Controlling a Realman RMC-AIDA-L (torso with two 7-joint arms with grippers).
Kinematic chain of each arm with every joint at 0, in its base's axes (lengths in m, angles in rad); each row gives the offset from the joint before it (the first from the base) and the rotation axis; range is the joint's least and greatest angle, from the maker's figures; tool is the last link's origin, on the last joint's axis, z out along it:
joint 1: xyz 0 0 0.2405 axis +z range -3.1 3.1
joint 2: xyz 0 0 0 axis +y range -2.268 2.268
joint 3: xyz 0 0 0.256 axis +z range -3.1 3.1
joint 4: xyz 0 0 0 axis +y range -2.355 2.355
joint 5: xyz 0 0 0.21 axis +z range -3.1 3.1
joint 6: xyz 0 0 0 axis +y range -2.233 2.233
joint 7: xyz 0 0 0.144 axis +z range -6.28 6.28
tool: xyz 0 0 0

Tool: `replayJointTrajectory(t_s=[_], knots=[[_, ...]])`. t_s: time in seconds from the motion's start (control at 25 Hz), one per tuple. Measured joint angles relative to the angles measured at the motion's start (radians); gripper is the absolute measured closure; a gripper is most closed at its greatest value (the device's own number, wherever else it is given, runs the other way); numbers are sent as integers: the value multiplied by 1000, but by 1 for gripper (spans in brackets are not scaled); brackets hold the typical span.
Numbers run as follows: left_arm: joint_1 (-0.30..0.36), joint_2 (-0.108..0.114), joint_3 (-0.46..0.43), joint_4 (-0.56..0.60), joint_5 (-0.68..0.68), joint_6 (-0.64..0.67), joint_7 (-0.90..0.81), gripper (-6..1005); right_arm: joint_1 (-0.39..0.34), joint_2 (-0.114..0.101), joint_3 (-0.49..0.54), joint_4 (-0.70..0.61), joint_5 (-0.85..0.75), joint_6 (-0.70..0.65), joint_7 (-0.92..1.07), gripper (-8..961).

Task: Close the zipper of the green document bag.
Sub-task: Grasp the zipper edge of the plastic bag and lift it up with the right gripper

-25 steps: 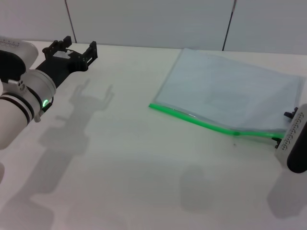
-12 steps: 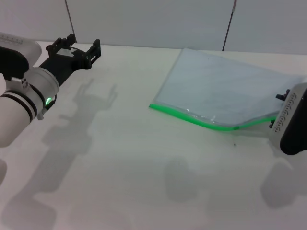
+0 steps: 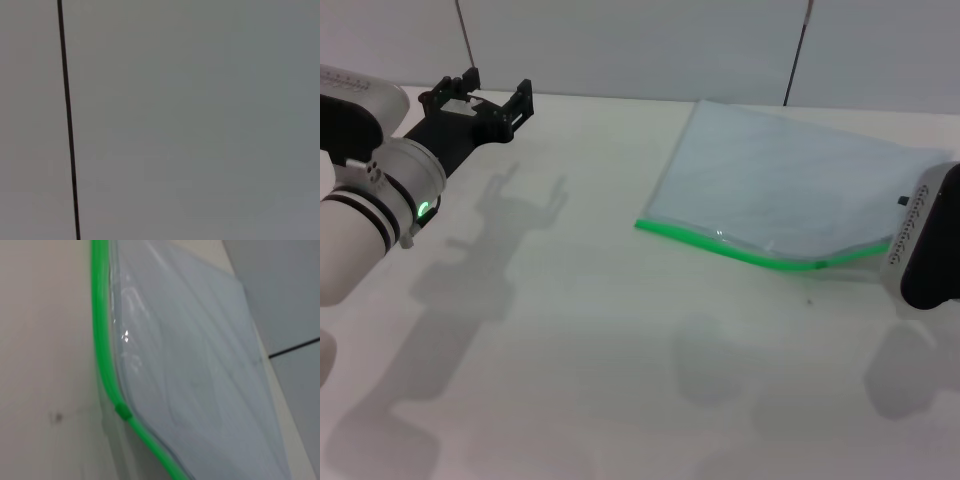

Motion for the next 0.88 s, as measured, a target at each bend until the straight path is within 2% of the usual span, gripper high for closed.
replayJointTrajectory(t_s=[0.28,0.88], knots=[[0,0,0,5,1,0,0,278,11,-1,29,4,-1,-48,-33,432],[0,1,0,6,3,0,0,278,8,0,31,-6,-3,-40,-113,436]])
